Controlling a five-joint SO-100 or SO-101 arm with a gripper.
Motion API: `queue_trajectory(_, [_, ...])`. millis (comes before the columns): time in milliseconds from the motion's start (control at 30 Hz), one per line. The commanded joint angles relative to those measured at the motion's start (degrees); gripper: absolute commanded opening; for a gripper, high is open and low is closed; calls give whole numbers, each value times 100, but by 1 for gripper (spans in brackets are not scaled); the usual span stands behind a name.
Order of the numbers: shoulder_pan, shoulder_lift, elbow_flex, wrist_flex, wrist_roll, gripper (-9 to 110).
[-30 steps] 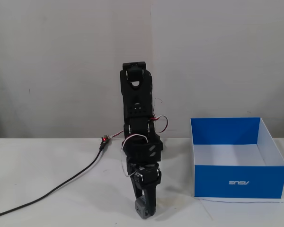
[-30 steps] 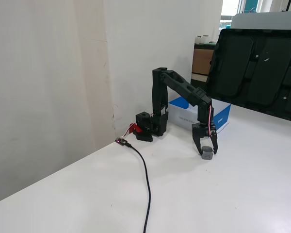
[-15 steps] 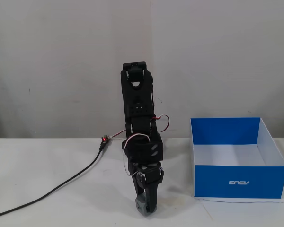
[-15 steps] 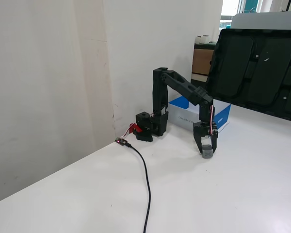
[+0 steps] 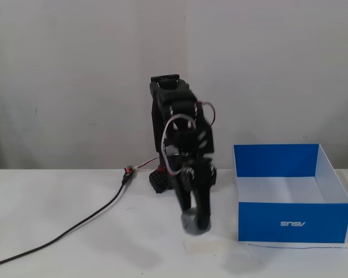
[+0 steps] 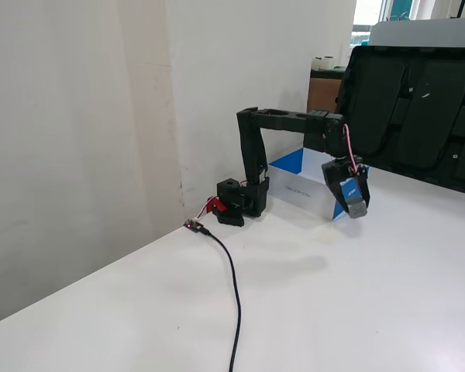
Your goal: Pick the gray block and keep it in the box.
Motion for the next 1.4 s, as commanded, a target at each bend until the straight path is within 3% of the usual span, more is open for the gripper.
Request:
queue_trajectory(0, [-466, 571, -1266, 448, 413, 0])
queue_trajectory(400, [-2461, 633, -1925, 1028, 1986, 1])
queue_trajectory(767, [-4280, 615, -1608, 1134, 2716, 1])
queue_trajectory(1233, [-4992, 141, -800, 809, 3041, 6])
queue_trajectory(1367, [-5124, 141, -712, 853, 3041, 13])
